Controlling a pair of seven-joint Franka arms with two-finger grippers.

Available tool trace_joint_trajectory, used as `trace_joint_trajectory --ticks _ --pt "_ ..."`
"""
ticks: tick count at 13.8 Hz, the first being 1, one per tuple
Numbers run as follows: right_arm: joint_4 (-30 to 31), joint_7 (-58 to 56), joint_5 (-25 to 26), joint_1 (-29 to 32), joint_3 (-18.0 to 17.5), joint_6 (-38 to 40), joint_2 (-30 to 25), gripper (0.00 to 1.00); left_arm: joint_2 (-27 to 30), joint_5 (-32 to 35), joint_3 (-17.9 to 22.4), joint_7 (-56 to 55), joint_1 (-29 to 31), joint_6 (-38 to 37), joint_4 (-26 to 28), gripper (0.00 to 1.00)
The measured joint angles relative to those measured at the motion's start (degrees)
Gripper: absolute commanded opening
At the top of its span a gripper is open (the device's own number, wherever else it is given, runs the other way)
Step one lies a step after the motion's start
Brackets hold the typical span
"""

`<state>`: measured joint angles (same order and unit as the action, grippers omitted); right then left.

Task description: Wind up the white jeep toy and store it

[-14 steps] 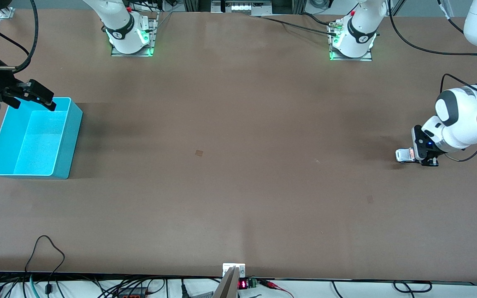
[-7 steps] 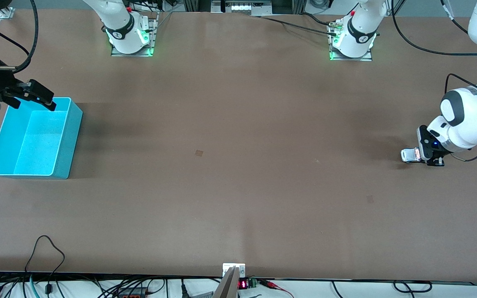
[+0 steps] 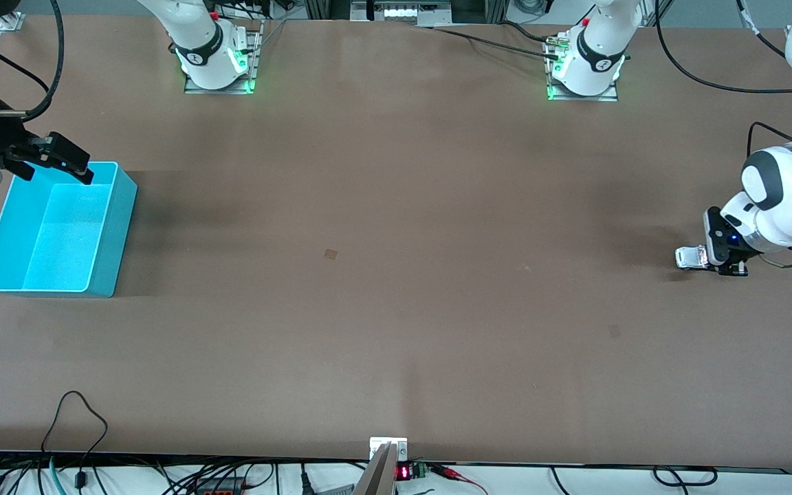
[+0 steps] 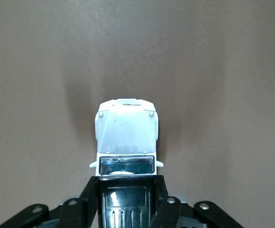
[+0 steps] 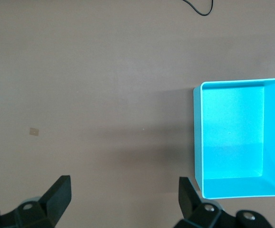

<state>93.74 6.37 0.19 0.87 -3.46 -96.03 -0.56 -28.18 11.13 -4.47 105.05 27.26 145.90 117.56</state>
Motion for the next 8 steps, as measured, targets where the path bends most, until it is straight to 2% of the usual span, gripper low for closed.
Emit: trace_joint_trajectory --ticks 1,2,3,8 --pt "0.0 0.0 0.0 0.0 0.0 0.0 0.0 1.0 -0.03 0.0 0.0 0.03 0.09 0.0 -0.05 0.11" --pt "0.0 0.0 0.0 0.0 0.0 0.0 0.0 1.0 -0.05 0.0 0.0 0.05 0.15 0.0 -0.08 0.42" --pt "0.01 0.0 0.0 0.0 0.0 0.0 0.0 1.0 -0.07 0.0 -0.01 0.05 0.23 0.0 -0.12 0.99" --pt "0.1 0.0 0.0 0.0 0.0 0.0 0.0 1.0 -4.0 0.19 0.07 0.37 1.24 0.49 -0.59 1.0"
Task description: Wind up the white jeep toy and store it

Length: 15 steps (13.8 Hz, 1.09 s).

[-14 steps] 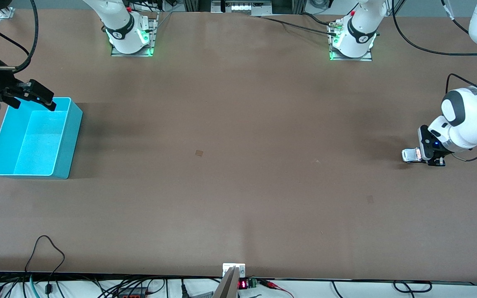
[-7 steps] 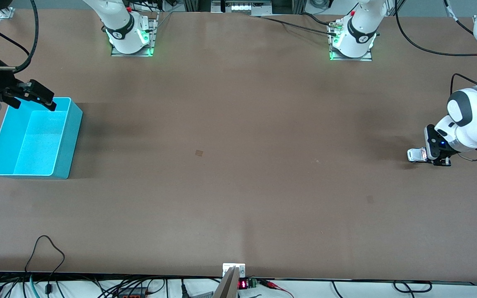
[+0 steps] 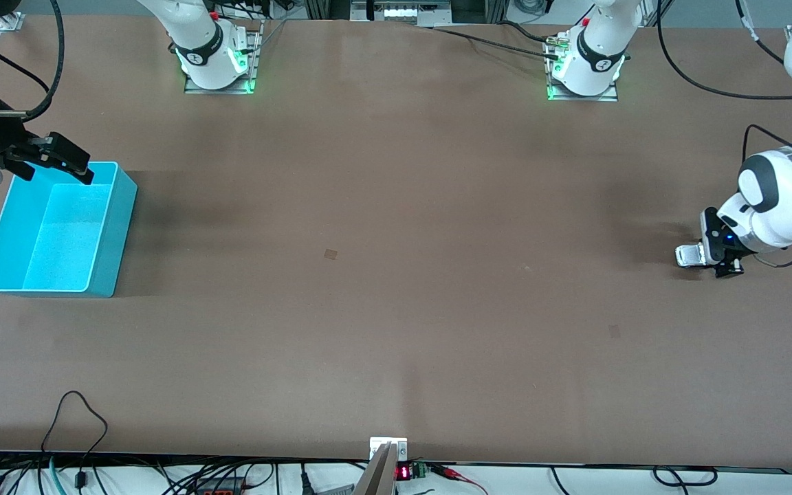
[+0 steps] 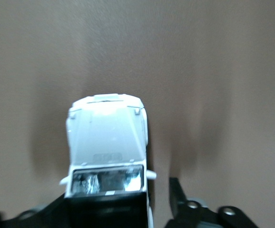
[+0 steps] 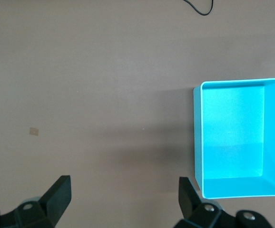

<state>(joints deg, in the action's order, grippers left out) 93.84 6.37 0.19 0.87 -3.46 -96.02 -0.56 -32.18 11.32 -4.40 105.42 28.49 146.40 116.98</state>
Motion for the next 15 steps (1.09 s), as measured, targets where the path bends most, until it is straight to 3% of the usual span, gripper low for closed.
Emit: trace_joint_trajectory --ticks 8,12,15 --pt "0.14 0.0 0.0 0.0 0.0 0.0 0.0 1.0 1.22 0.01 -0.31 0.17 0.03 -3.94 -1.26 1.0" --pt "0.14 0.0 0.0 0.01 0.0 0.0 0.0 1.0 5.25 0.01 -1.33 0.17 -0.13 -9.71 -1.77 1.0" --pt "0.15 0.0 0.0 0.01 0.0 0.0 0.0 1.0 8.34 0.01 -3.09 -2.38 -0.28 -18.07 -4.86 1.0"
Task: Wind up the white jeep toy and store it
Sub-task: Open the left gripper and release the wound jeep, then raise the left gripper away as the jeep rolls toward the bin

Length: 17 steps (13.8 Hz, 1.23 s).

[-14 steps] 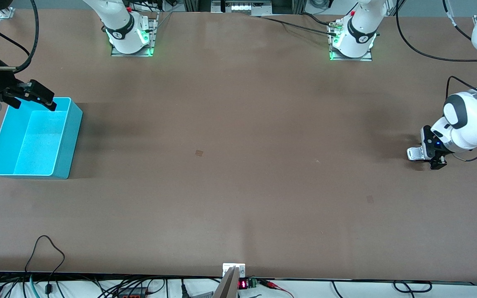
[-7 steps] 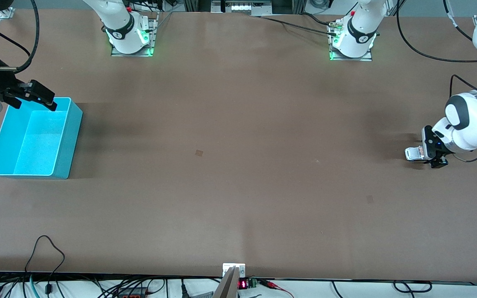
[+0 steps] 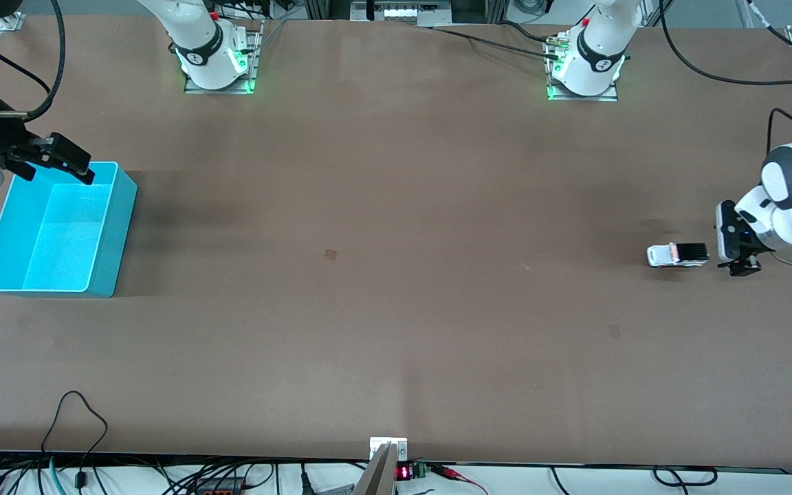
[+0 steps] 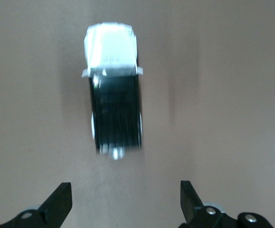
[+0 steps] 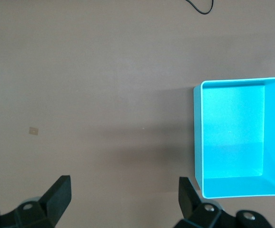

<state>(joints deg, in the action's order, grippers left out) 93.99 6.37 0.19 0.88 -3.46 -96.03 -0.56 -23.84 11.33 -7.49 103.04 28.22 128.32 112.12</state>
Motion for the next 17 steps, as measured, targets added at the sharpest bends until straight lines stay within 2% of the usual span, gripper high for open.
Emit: trace_joint_trajectory --ticks 4,10,17 --pt "0.0 0.0 0.0 0.0 0.0 0.0 0.0 1.0 1.08 0.0 -4.4 -10.27 -0.11 -13.0 -7.01 1.0" --pt "0.0 0.0 0.0 0.01 0.0 0.0 0.0 1.0 1.36 -0.01 -15.48 -36.26 -0.46 -29.7 -16.79 1.0" --pt "0.09 -0.01 0.0 0.03 0.0 0.0 0.0 1.0 2.69 -0.01 -26.67 -67.36 -0.53 -35.71 -20.9 1.0"
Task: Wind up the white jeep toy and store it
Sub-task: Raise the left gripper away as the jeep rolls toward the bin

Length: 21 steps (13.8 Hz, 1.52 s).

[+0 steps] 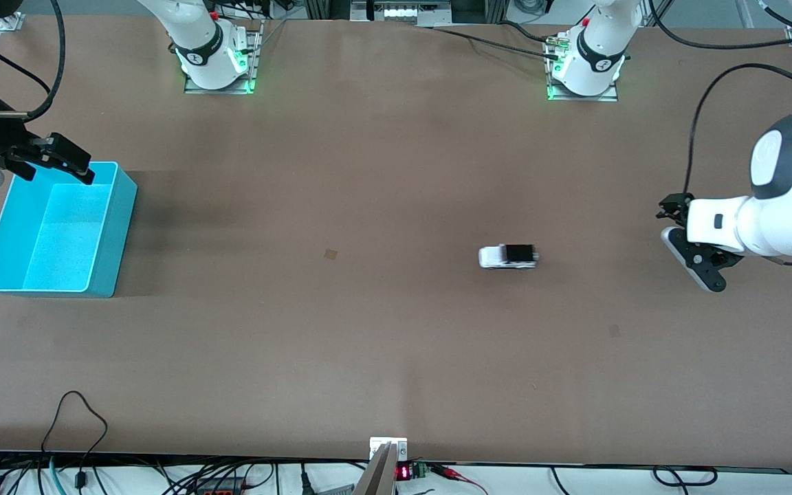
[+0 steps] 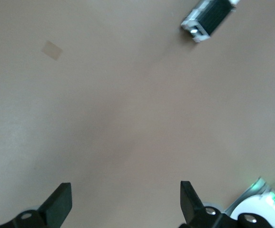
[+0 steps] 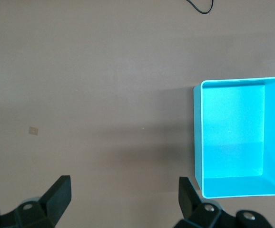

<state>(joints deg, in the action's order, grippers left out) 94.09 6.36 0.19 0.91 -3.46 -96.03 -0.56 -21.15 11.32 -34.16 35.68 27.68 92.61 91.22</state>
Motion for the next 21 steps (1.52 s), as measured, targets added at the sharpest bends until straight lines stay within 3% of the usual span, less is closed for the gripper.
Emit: trace_joint_trajectory --ticks 3,5,7,9,13,17,21 --pt "0.02 -0.02 0.0 0.05 0.0 0.0 0.0 1.0 2.62 0.0 -2.44 -12.82 -0.08 -2.03 -0.55 1.0" --pt "0.08 -0.02 0.0 0.07 0.0 0.0 0.0 1.0 4.7 -0.91 -1.87 -19.95 -1.84 -2.31 -0.9 1.0" --pt "0.23 -0.02 0.0 0.09 0.0 0.0 0.0 1.0 7.05 -5.68 3.96 -28.51 -7.28 -2.32 -1.02 1.0" --pt "0.39 -0.02 0.0 0.1 0.0 0.0 0.0 1.0 8.87 -9.95 12.59 -34.32 -13.62 -1.59 -1.03 1.0" --pt "0.46 -0.03 0.0 0.13 0.0 0.0 0.01 1.0 12.29 -11.45 25.07 -35.7 -21.32 1.24 -0.72 1.0" --pt "0.5 -0.05 0.0 0.15 0.0 0.0 0.02 1.0 16.93 -11.46 31.01 -35.72 -26.59 7.93 5.78 1.0" --pt "0.54 -0.06 0.0 0.16 0.0 0.0 0.03 1.0 21.4 -11.46 31.8 -35.75 -27.77 8.9 10.91 1.0"
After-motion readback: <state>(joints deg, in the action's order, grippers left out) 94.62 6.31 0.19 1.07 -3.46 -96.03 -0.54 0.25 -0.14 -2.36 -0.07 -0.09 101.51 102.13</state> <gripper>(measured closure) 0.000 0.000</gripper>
